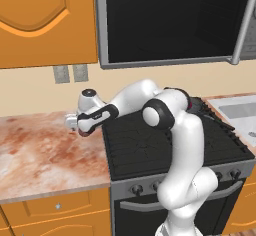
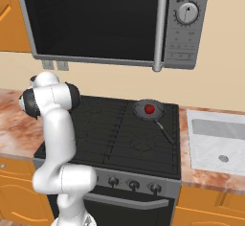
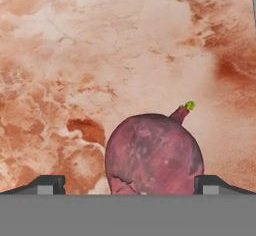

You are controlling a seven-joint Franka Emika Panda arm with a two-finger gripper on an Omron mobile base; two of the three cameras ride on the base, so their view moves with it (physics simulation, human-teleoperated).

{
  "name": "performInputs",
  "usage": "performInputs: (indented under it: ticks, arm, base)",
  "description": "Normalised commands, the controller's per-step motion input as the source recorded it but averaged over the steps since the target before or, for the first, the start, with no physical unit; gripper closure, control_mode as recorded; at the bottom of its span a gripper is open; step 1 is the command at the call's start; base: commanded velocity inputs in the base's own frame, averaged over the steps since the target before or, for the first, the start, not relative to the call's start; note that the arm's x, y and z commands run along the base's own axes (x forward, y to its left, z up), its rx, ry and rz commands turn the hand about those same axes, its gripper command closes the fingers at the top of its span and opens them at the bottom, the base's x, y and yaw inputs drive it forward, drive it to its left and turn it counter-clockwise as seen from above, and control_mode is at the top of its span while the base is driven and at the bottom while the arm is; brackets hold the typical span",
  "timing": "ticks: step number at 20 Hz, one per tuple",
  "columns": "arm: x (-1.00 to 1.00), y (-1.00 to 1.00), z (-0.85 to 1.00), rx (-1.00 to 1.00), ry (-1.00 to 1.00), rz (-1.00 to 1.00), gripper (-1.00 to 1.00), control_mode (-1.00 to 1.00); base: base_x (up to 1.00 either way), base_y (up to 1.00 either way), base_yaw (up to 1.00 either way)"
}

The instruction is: Place the pan on the rear right burner on the stove. Then place the tomato and the onion in the pan and turn on the rear right burner.

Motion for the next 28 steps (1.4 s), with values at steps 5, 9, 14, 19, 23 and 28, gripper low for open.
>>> performInputs:
  ticks: [5,9,14,19,23,28]
  arm:
    - [0.0,-0.25,-0.51,-0.05,0.0,-0.04,-1.0,-1.0]
    - [0.0,-0.34,-0.41,-0.07,0.0,-0.06,-1.0,-1.0]
    - [0.0,-0.15,-0.26,-0.02,0.0,-0.03,-1.0,-1.0]
    - [0.0,-0.04,-0.1,-0.01,0.01,-0.01,-1.0,-1.0]
    - [0.0,0.0,0.0,0.0,0.0,0.0,-1.0,-1.0]
    - [0.0,0.0,0.0,0.0,0.0,0.0,-1.0,-1.0]
  base:
    - [0.0,0.0,0.0]
    - [0.0,0.0,0.0]
    - [0.0,0.0,0.0]
    - [0.0,0.0,0.0]
    - [0.0,0.0,0.0]
    - [0.0,0.0,0.0]
